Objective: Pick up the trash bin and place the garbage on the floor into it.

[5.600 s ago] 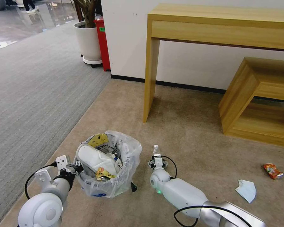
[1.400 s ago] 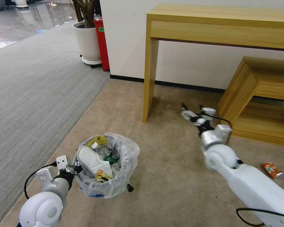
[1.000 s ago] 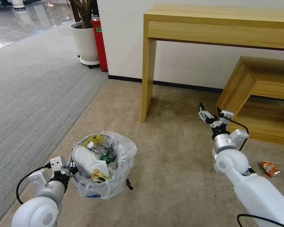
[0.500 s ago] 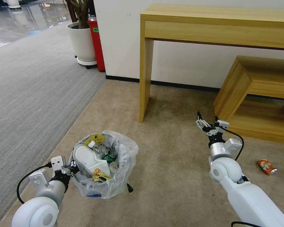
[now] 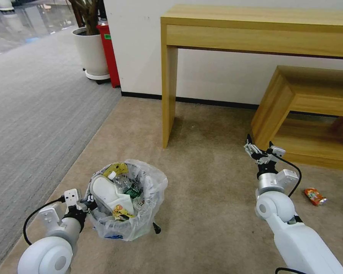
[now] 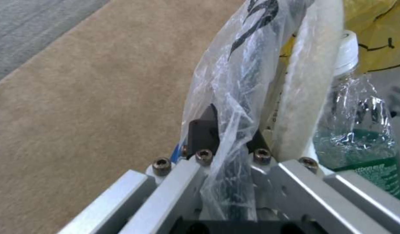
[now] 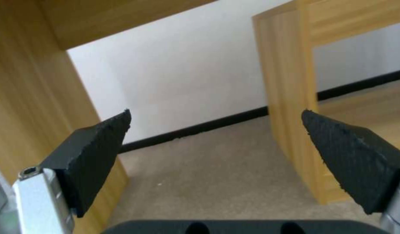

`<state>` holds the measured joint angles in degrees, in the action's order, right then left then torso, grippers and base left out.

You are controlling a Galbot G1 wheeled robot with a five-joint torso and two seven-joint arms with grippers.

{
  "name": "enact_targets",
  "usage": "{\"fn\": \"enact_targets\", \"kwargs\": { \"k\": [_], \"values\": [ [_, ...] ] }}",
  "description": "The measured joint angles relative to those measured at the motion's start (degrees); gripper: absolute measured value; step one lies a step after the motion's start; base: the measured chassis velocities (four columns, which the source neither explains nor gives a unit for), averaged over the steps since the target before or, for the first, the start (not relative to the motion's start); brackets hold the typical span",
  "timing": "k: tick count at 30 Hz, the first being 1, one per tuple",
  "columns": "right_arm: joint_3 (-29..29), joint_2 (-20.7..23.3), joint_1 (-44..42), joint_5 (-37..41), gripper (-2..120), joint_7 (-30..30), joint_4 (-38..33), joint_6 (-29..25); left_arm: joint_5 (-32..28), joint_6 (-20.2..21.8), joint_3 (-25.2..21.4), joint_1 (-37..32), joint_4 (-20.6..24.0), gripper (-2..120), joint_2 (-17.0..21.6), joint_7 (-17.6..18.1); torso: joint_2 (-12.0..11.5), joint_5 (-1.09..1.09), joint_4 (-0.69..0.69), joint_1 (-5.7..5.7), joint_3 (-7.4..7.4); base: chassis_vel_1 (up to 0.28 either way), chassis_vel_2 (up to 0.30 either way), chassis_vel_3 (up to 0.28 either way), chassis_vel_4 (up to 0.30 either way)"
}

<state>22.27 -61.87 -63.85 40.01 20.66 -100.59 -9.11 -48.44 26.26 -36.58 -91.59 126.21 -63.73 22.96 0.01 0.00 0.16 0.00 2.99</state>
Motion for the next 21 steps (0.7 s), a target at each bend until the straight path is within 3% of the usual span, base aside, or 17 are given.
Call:
{"fn": "enact_targets", "kwargs": {
  "k": [21],
  "values": [
    [0.3, -1.0, -1.1, -3.2, 100, 0.8, 1.0, -1.7, 0.8, -0.3, 0.1, -0.4, -0.3, 0, -0.6, -0.4, 0.0, 0.0, 0.0, 0.0, 0.0, -0.088, -0.089, -0.08, -0.09]
  ]
}}
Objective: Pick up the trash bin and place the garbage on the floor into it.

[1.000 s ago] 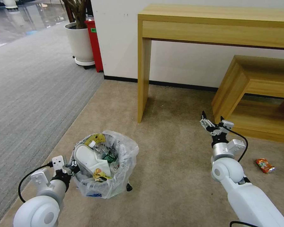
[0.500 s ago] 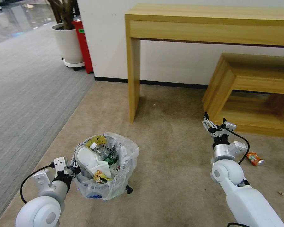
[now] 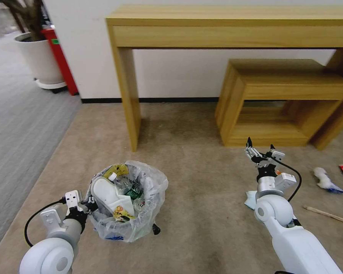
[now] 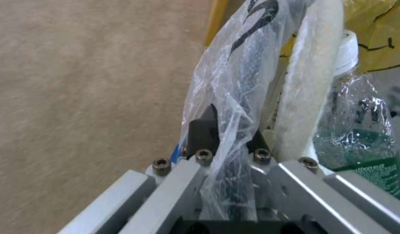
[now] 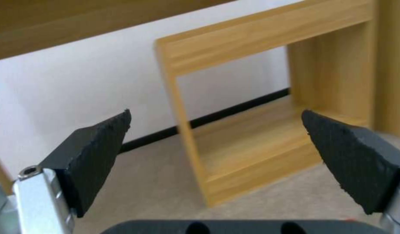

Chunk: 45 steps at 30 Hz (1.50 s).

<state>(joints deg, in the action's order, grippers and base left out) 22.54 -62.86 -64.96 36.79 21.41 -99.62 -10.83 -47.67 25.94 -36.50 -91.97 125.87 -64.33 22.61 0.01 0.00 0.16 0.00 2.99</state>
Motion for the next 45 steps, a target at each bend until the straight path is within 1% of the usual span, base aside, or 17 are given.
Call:
{"fn": "enact_targets", "kwargs": {
  "k": [17, 23, 26, 28, 32, 45],
  "values": [
    [-0.4, -0.9, -0.5, -3.0, 100, 0.3, 0.9, -1.5, 0.5, -0.6, 0.0, -0.4, 0.2, 0, -0.3, -0.1, 0.0, 0.0, 0.0, 0.0, 0.0, -0.096, -0.094, -0.095, -0.092],
    [-0.7, -1.2, -0.2, -3.8, 100, -0.7, 1.6, -2.3, 0.6, -1.0, -0.2, -0.4, 0.2, 0, -0.4, -0.1, 0.0, 0.0, 0.04, 0.0, 0.0, -0.07, -0.084, -0.088, -0.062],
    [-0.9, -1.4, 0.3, -3.9, 100, -0.9, 2.1, -2.9, 0.6, -1.0, -0.3, -0.4, 0.1, 0, -0.4, -0.1, 0.0, -0.01, -0.03, 0.0, 0.0, -0.02, -0.007, -0.012, -0.012],
    [-1.0, -1.4, 0.4, -3.9, 100, -0.9, 2.2, -3.1, 0.5, -1.0, -0.3, -0.4, 0.1, 0, -0.4, 0.0, 0.0, 0.0, -0.03, 0.0, 0.0, 0.0, 0.0, 0.0, 0.0],
    [-0.9, -1.6, 0.7, -4.3, 100, -1.1, 2.6, -3.7, 0.5, -1.0, -0.3, -0.2, -0.1, 0, -0.4, 0.0, 0.0, 0.0, 0.0, 0.0, 0.0, 0.0, 0.0, 0.0, 0.0],
    [-0.9, -2.6, 0.6, -5.0, 100, -1.3, 2.8, -4.6, 0.1, -1.0, -0.5, -0.1, -0.1, 0, 0.0, 0.1, 0.0, 0.0, 0.0, 0.0, 0.0, 0.0, 0.0, 0.0, 0.0]
  ]
}}
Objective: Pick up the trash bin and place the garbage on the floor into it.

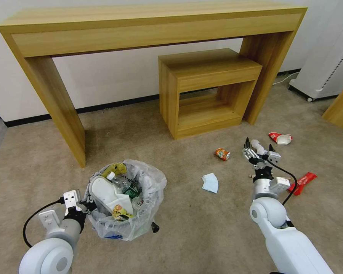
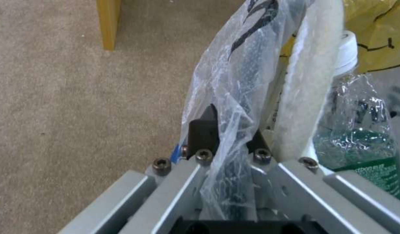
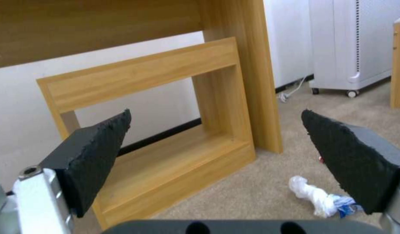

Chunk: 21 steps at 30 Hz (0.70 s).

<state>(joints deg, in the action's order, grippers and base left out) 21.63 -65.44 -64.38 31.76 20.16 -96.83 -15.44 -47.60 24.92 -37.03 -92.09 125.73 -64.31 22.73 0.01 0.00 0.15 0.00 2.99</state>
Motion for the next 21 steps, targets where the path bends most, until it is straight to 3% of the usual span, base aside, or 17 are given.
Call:
{"fn": "enact_targets", "kwargs": {
  "k": [21],
  "values": [
    [0.4, -0.3, -0.5, -0.7, 100, -1.4, 0.3, -0.5, 0.4, 0.0, 0.2, 0.0, 0.0, 0, -0.2, 0.0, 0.0, 0.0, 0.02, 0.0, 0.0, 0.0, 0.0, 0.0, 0.0]
  ]
}}
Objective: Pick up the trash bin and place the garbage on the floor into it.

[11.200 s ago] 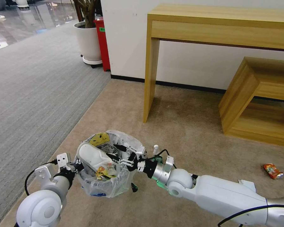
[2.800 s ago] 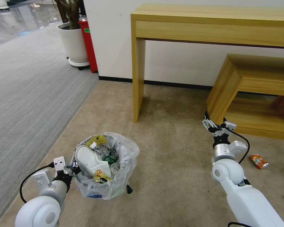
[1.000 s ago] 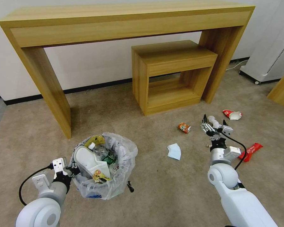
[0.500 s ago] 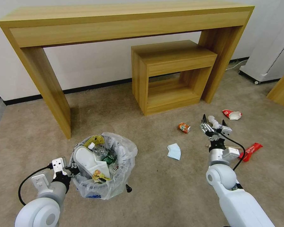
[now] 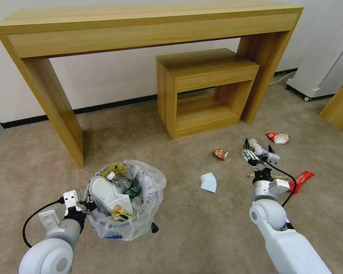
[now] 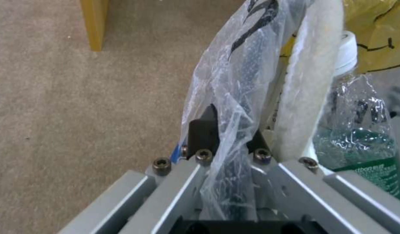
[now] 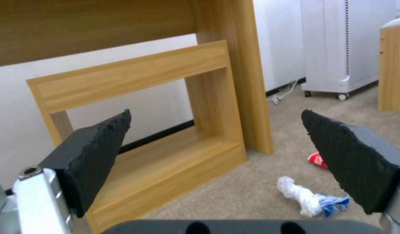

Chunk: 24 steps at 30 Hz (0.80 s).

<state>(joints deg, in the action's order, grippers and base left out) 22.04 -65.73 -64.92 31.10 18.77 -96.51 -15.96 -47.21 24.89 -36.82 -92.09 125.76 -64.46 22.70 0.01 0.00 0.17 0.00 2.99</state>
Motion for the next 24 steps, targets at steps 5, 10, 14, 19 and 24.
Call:
{"fn": "enact_targets", "kwargs": {
  "k": [5, 10, 14, 19, 24],
  "values": [
    [-0.2, -0.4, 0.1, -0.4, 100, -0.6, 0.5, 0.0, -0.2, -0.4, -0.1, 0.3, -0.3, 0, 0.0, 0.2, 0.0, 0.0, -0.02, 0.0, 0.0, 0.0, 0.0, 0.0, 0.0],
    [-0.2, -0.4, 0.1, -0.5, 100, -1.0, 0.8, 0.0, -0.3, -0.4, -0.5, 0.4, -0.5, 0, 0.0, 0.2, 0.0, 0.0, -0.02, 0.0, 0.0, 0.0, 0.0, 0.0, 0.0],
    [-0.3, -0.4, 0.2, -0.5, 100, -1.4, 1.0, 0.0, -0.4, -0.4, -0.6, 0.4, -0.5, 0, 0.0, 0.2, 0.0, 0.0, -0.02, 0.0, 0.0, 0.0, 0.0, 0.0, 0.0],
    [-0.5, -0.5, 0.2, -0.6, 100, -1.4, 1.1, 0.0, -0.4, -0.4, -0.6, 0.4, -0.6, 0, -0.1, 0.2, 0.0, 0.0, -0.02, 0.0, 0.0, -0.03, 0.027, 0.023, -0.009],
    [-0.5, -0.5, 0.2, -0.6, 100, -1.4, 1.3, -0.2, -0.4, -0.5, -0.5, 0.4, -0.8, 0, -0.2, 0.2, 0.0, 0.0, -0.01, 0.0, 0.0, -0.108, 0.087, 0.091, -0.082]
  ]
}}
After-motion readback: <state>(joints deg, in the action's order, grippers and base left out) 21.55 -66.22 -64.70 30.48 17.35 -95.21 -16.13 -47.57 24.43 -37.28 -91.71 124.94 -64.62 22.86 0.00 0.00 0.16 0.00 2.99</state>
